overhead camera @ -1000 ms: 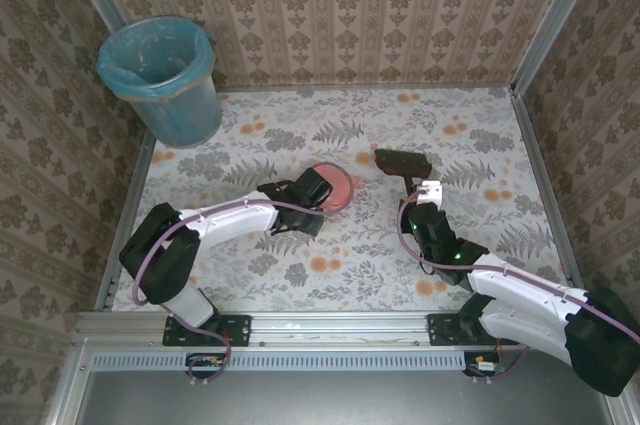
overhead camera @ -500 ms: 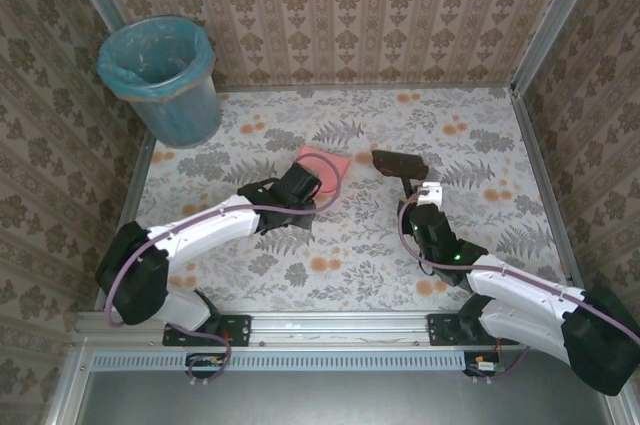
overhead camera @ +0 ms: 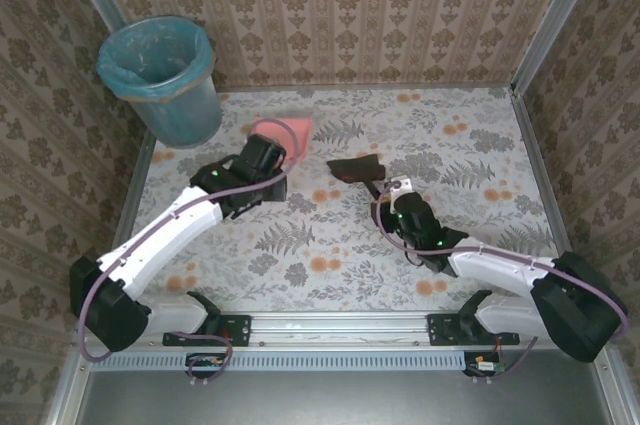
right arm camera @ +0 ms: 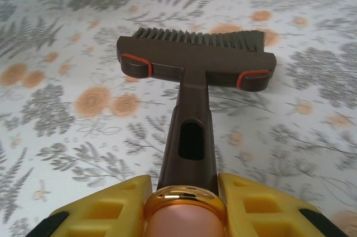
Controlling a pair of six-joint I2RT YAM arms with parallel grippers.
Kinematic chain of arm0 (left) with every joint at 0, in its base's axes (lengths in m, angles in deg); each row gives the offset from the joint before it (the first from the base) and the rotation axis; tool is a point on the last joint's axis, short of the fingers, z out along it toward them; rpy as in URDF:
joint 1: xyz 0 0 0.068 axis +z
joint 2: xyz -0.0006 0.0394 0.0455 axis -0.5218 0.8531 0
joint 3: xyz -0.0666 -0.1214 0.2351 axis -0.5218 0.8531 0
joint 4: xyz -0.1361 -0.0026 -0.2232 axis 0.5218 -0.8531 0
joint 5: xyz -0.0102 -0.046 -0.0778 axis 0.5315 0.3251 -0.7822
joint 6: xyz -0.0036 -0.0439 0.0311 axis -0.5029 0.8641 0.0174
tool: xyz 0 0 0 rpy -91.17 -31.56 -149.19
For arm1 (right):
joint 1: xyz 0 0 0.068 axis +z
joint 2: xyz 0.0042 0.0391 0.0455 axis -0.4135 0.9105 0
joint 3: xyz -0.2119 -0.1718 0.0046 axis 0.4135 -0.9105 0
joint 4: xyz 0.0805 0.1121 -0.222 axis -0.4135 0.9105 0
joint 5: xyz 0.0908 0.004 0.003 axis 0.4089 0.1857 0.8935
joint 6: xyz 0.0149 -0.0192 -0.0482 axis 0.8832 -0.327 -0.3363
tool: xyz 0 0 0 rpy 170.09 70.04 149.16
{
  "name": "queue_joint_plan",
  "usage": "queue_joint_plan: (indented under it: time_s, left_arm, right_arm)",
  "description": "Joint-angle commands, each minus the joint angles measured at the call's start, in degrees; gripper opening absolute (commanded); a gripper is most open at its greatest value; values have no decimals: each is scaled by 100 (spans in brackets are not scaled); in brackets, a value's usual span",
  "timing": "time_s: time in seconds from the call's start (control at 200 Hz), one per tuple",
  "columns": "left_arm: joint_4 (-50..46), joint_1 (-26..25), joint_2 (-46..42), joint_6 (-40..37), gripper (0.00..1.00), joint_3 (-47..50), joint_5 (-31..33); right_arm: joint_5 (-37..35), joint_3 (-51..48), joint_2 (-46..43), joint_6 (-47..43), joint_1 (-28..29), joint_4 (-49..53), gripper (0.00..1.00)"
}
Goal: Sweep away the paper scraps from the table
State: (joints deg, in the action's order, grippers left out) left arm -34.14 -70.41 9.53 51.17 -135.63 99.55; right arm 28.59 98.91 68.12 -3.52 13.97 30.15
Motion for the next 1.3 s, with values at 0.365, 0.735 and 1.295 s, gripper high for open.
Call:
queue_joint_plan:
  time_s: [0.365, 0.735, 1.295]
  left_arm:
    - [-1365, 1820, 333, 83, 0, -2080, -916]
    - [-1747, 3128, 1358, 230, 0, -3914, -1804]
    - [-1620, 4332, 3105, 1146, 0, -6243, -3540]
  right_arm:
    - [475, 426, 221, -516, 511, 248, 0]
    - [291, 313, -79, -655, 515, 329, 0]
    - [125, 218, -320, -706, 515, 376, 0]
